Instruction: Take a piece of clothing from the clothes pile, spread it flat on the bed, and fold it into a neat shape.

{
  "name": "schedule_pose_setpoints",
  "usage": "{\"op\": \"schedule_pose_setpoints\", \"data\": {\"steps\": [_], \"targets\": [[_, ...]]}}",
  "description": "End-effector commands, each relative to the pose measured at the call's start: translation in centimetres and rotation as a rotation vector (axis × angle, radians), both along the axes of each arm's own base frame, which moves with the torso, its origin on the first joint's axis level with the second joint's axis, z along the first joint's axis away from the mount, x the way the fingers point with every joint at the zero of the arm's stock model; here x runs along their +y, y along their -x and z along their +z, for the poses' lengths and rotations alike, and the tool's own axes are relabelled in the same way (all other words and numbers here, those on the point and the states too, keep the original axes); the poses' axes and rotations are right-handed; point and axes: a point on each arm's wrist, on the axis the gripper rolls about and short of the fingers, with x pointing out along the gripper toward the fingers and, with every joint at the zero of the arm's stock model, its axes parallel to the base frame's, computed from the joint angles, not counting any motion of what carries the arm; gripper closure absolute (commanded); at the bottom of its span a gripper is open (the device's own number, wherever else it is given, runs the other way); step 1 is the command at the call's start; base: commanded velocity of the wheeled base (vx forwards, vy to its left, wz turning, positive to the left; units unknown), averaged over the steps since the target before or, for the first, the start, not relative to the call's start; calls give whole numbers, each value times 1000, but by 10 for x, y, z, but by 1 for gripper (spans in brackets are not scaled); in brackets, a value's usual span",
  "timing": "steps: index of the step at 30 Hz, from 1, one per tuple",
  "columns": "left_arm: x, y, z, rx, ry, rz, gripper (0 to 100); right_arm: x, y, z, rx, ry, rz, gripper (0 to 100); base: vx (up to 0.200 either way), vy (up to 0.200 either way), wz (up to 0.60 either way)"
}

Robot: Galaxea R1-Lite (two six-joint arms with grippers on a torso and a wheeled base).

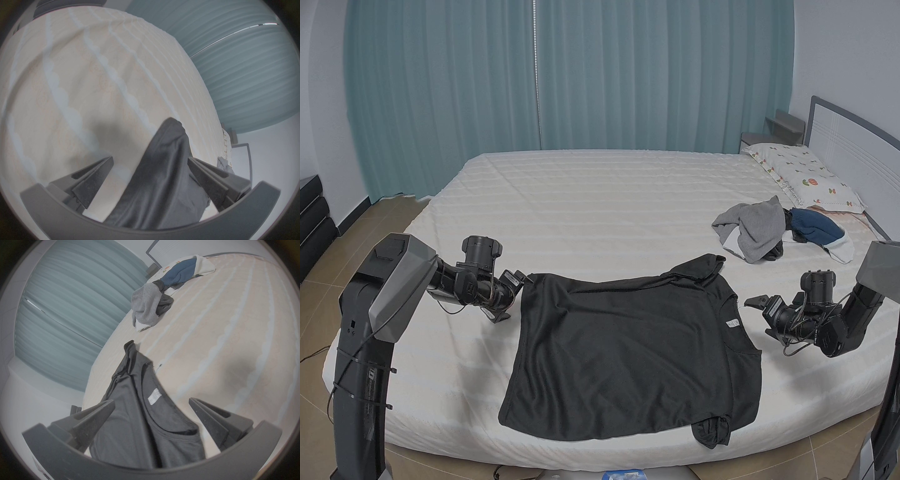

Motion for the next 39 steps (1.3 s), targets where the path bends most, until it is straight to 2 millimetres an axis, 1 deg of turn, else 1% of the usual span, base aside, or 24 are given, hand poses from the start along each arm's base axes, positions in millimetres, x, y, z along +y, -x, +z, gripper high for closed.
{"op": "schedule_pose_setpoints", "data": {"steps": [1,4,6,8,9,10,11,12,13,14,15,17,18,20,21,22,25,27,29,34,37,39], "targets": [[8,22,23,-21,49,-31,0,-7,20,-13,71,55,23,0,0,0,0],[13,26,30,-35,52,-27,0,-8,21,-14,73,66,28,0,0,0,0],[15,31,38,-46,51,-22,0,-6,22,-11,67,63,35,0,0,0,0],[19,42,49,-48,53,-16,0,-3,25,-9,68,63,43,0,0,0,0],[19,48,51,-40,54,-16,0,-2,26,-7,62,62,46,0,0,0,0],[19,48,51,-40,54,-16,0,-2,26,-7,62,62,46,0,0,0,0],[18,58,53,-31,53,-22,0,-1,31,-3,62,62,50,0,0,0,0],[15,73,49,-23,52,-31,0,0,36,1,60,64,52,0,0,0,0],[14,79,46,-25,51,-37,0,0,37,4,54,64,52,0,0,0,0],[14,79,46,-25,51,-37,0,0,37,4,54,64,52,0,-200,0,0],[12,94,38,-26,46,-47,0,1,38,10,37,66,55,0,-200,0,0],[10,108,32,-16,40,-57,0,6,40,15,24,68,71,0,-200,0,0],[9,110,32,-15,39,-59,0,7,40,15,21,68,74,0,-200,0,0],[6,132,30,-3,39,-76,0,9,47,15,35,61,83,0,-200,0,0],[6,132,30,-3,39,-76,0,9,47,15,35,61,83,0,-200,0,0],[3,141,30,-2,42,-89,0,11,51,11,50,59,89,0,-200,0,0],[3,151,25,-1,48,-98,0,12,52,9,56,59,94,0,-200,0,0],[3,157,20,-4,45,-105,0,12,54,11,55,59,94,0,0,0,0],[5,160,19,-19,51,-105,0,13,58,9,70,60,97,0,0,0,0],[4,163,18,-29,67,-122,0,18,60,4,88,61,115,0,0,0,0],[3,164,19,-32,68,-125,0,21,61,5,88,60,125,0,0,0,0],[3,164,21,-37,71,-123,0,23,62,6,85,60,133,0,0,-200,0]]}}
